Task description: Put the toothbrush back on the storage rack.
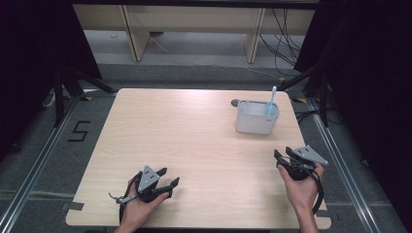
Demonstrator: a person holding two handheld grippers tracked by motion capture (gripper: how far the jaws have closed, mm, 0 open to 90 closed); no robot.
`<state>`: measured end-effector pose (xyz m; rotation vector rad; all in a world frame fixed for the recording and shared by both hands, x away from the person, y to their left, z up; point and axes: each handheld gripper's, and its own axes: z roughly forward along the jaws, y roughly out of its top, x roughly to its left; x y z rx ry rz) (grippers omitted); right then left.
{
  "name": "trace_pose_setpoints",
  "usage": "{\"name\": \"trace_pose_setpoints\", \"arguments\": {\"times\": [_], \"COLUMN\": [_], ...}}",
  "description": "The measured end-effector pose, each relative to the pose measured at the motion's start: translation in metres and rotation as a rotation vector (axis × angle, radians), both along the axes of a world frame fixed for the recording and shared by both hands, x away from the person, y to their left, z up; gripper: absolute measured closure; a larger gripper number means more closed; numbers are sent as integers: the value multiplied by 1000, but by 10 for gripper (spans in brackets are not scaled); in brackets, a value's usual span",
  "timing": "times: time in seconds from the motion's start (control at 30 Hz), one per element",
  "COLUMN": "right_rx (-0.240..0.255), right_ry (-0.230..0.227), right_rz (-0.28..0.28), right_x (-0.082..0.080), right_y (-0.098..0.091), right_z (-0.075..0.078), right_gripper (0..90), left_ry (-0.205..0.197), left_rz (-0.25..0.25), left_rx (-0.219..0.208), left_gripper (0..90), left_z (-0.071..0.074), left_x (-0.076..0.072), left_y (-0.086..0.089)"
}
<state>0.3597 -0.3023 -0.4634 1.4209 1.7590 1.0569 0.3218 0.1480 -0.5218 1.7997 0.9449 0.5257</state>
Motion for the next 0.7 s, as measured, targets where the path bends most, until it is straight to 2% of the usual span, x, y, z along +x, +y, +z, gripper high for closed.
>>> {"name": "trace_pose_setpoints", "arguments": {"times": [0.03,0.1,0.13,0.17,0.23,0.27,0.37,0.4,0.43,0.47,0.5,0.53,0.6,0.63,0.67,0.7], "right_rx": [9,-4,9,-6,15,25,-16,28,-5,-9,0,28,6,21,-9,5], "right_ry": [-17,-7,-15,-14,-8,-10,-9,12,-21,-14,-17,4,-20,-16,-31,-35], "right_rz": [-1,13,5,7,18,0,10,-11,10,0,9,-3,10,4,17,25], "right_x": [-1,-4,-5,-6,-9,-11,-15,-18,-16,-18,-19,-22,-23,-24,-24,-24], "right_y": [0,-2,-2,-3,-3,-1,-5,-1,-4,-4,-5,-2,-4,-3,-5,-4], "right_z": [-2,-4,-6,-7,-11,-12,-16,-17,-20,-21,-22,-23,-26,-27,-28,-30], "right_gripper": [524,521,520,520,520,519,518,517,516,515,514,513,512,512,511,510], "left_ry": [0,0,1,0,-1,0,0,0,1,-1,1,-1,1,1,1,1], "left_rz": [0,0,0,0,1,1,1,1,0,1,0,2,1,1,2,3], "left_rx": [0,0,-1,0,1,2,3,3,3,2,3,0,2,2,1,3], "left_gripper": [391,391,391,391,391,391,391,392,392,392,392,392,392,391,392,391], "left_z": [0,0,0,0,0,0,0,0,0,0,0,0,0,0,0,0], "left_x": [0,0,0,0,0,0,0,0,0,0,0,0,0,0,0,0], "left_y": [0,0,0,0,0,0,0,0,0,0,0,0,0,0,0,0]}}
